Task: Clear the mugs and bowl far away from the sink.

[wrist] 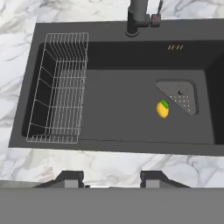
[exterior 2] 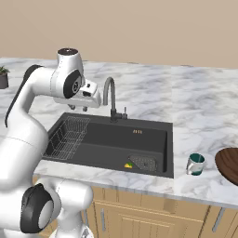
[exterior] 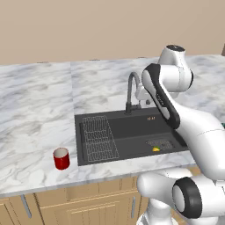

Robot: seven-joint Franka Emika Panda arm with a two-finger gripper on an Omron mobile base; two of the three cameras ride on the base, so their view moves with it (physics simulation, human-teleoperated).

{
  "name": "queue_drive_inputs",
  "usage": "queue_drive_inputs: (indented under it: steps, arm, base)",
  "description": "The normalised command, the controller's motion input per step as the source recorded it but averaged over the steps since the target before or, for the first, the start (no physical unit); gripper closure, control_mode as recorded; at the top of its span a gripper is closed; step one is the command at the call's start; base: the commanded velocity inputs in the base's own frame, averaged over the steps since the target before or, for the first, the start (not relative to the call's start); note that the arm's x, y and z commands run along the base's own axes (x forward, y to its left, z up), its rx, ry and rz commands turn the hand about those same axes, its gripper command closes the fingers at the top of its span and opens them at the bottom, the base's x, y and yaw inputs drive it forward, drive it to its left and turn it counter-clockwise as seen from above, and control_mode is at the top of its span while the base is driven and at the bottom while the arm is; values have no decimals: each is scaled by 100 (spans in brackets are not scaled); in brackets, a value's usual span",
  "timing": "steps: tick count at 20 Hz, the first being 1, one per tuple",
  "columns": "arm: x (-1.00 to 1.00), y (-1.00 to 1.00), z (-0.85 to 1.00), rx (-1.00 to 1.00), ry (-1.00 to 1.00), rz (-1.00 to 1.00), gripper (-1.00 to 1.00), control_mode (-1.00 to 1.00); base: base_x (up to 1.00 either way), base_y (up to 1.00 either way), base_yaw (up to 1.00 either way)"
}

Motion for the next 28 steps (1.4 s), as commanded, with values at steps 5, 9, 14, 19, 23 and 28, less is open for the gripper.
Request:
queue_drive_inputs:
  steps: [5, 9, 14, 19, 23, 28]
  arm:
    - [-21, 10, 0, 0, -3, 1, -100, -100]
    - [-38, 2, 0, 0, -4, 0, -100, -100]
    - [-57, 0, 0, 0, -1, 0, -100, -100]
    - [-48, 0, 0, -3, 0, 0, -100, -100]
    - [-29, -13, 0, -9, 0, 0, -100, -100]
    - [-18, -33, -2, -9, 0, -1, -100, -100]
  base:
    - [0, 0, 0]
    - [0, 0, 0]
    - [0, 0, 0]
    - [0, 0, 0]
    - [0, 0, 0]
    - [0, 0, 0]
